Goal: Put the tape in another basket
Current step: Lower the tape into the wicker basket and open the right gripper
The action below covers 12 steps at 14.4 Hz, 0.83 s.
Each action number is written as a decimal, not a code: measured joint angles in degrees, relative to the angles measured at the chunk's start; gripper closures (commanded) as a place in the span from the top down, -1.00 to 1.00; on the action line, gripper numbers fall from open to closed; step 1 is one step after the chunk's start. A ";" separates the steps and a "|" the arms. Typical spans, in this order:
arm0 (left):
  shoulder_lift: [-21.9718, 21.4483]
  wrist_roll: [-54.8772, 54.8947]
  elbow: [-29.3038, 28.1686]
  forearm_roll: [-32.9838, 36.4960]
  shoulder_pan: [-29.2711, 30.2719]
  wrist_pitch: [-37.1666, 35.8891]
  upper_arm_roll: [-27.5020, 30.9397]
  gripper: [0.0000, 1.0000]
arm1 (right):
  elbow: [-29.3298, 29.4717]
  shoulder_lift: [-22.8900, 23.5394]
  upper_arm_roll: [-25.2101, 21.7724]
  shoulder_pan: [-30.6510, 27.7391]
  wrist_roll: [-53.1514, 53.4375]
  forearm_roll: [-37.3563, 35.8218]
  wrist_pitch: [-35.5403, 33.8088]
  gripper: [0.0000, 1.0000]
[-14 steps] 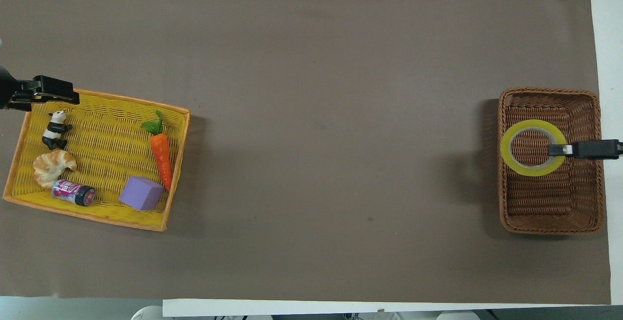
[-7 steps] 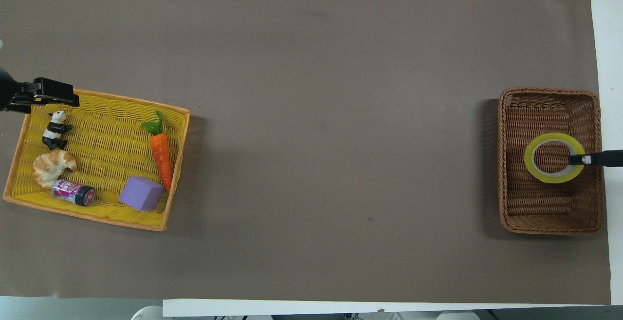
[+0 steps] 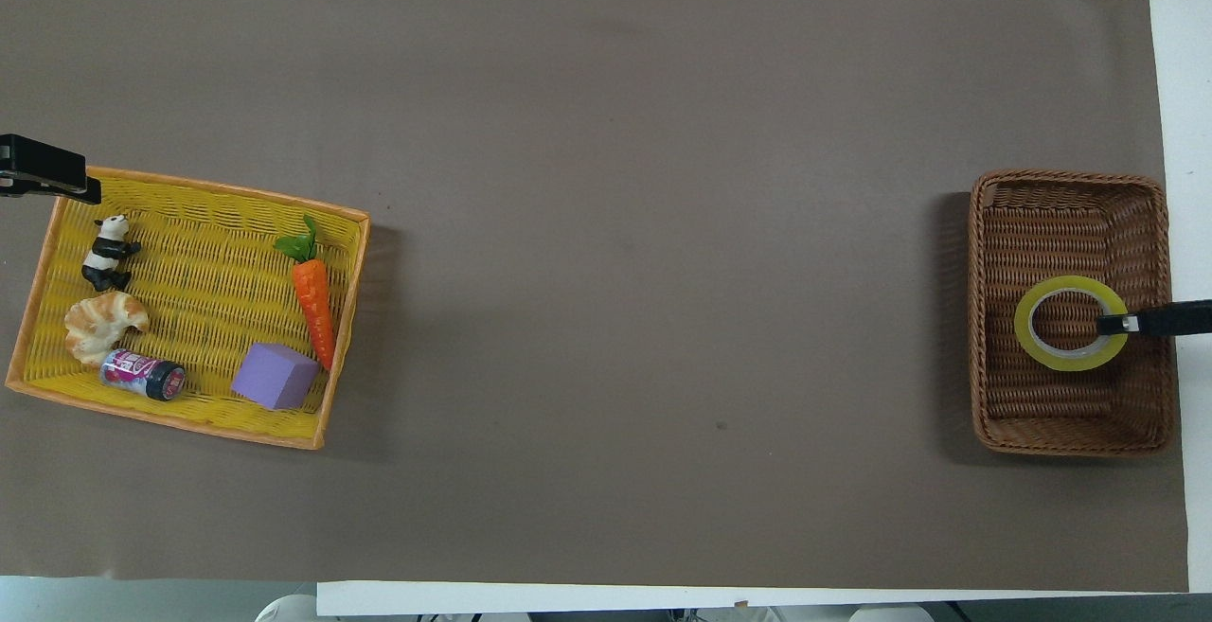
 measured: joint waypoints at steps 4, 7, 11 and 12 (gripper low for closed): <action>1.60 0.08 -0.42 0.00 -1.42 0.14 0.02 1.00 | -1.16 -0.01 0.02 0.03 -0.25 -0.52 1.64 -0.63; 1.89 0.08 -1.41 0.04 -1.77 0.41 0.12 1.00 | -1.76 0.19 0.05 0.13 -0.76 -0.52 1.73 1.00; 1.88 0.08 -1.40 0.04 -1.75 0.73 0.39 1.00 | -0.02 0.15 0.39 0.91 -1.49 -1.12 2.82 1.00; 1.88 0.08 -1.40 0.04 -1.75 0.96 0.39 1.00 | 1.00 0.10 0.48 1.45 -1.54 -1.72 3.01 1.00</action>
